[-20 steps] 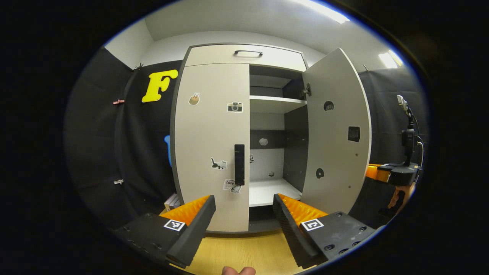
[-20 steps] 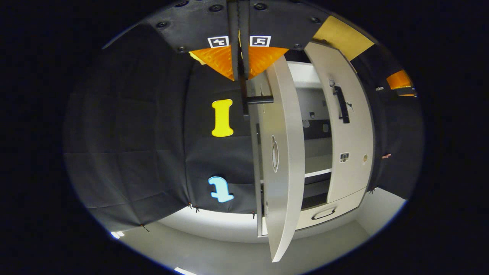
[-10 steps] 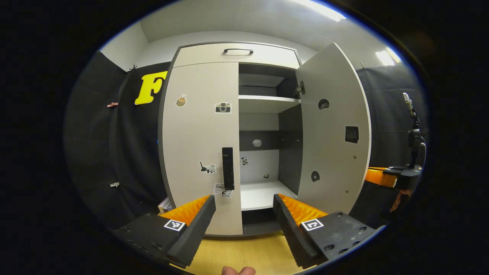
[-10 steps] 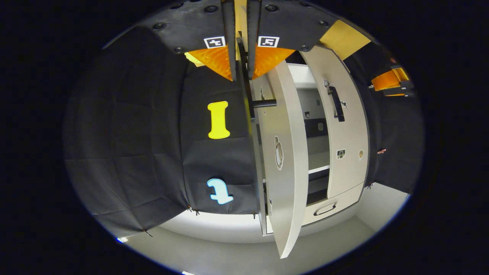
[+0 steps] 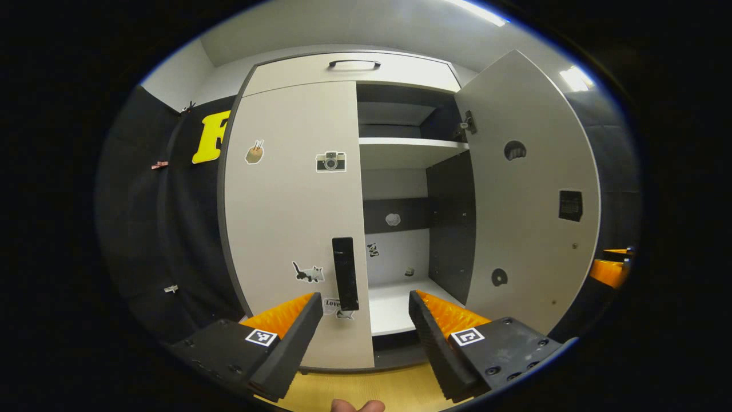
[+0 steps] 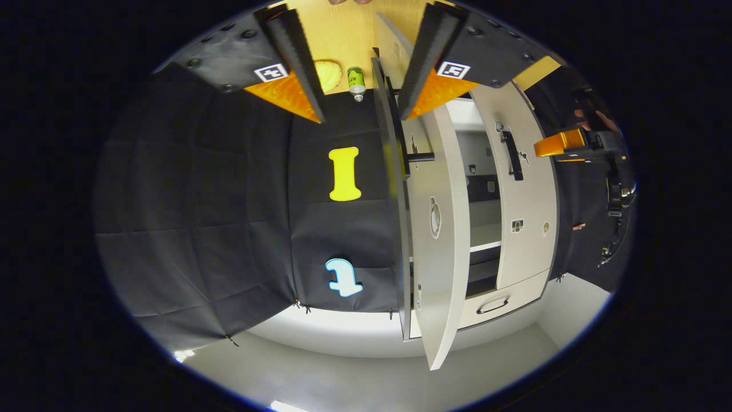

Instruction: Open the right door of the double-door shoe cabinet with the right hand, and open the left door with the left hand.

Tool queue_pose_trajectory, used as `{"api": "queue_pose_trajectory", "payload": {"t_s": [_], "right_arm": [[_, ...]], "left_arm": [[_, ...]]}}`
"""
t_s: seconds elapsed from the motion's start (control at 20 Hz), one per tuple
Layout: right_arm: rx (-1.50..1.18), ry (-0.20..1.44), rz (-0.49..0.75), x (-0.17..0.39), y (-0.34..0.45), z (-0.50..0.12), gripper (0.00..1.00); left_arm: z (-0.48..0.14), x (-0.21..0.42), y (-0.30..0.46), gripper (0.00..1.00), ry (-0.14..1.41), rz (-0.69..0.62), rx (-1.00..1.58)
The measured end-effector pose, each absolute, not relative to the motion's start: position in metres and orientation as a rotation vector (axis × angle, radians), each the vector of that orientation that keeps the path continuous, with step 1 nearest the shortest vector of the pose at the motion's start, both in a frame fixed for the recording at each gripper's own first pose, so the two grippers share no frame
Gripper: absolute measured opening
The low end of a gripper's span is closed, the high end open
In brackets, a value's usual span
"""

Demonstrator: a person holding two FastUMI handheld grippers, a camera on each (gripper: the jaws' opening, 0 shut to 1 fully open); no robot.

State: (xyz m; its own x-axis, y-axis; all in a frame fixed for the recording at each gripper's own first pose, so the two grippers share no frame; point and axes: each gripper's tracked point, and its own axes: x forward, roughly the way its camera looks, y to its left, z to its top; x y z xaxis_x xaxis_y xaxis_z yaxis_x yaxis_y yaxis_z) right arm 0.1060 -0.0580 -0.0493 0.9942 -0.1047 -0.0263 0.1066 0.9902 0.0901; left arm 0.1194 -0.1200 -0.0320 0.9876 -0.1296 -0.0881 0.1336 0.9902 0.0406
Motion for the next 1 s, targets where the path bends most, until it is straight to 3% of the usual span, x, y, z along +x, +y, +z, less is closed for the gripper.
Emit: {"api": "queue_pose_trajectory", "payload": {"t_s": [0.05, 0.2, 0.65, 0.75, 1.0], "right_arm": [[0.092, 0.019, -0.116, 0.104, -0.063, -0.049, 1.00], [0.088, 0.019, -0.137, 0.097, -0.071, -0.047, 0.96], [0.047, -0.003, -0.143, 0.089, -0.087, -0.037, 0.96], [0.044, -0.004, -0.146, 0.088, -0.091, -0.037, 0.96], [0.049, 0.013, -0.147, 0.082, -0.097, -0.042, 0.96]], "left_arm": [[-0.032, 0.129, -0.118, 0.94, 0.088, -0.127, 0.049], [-0.033, 0.157, -0.111, 0.94, 0.084, -0.096, 0.036], [-0.058, 0.224, -0.101, 0.91, 0.087, -0.057, -0.001], [-0.065, 0.234, -0.098, 0.84, 0.096, -0.046, 0.000], [-0.070, 0.253, -0.096, 0.55, 0.086, -0.036, 0.021]]}}
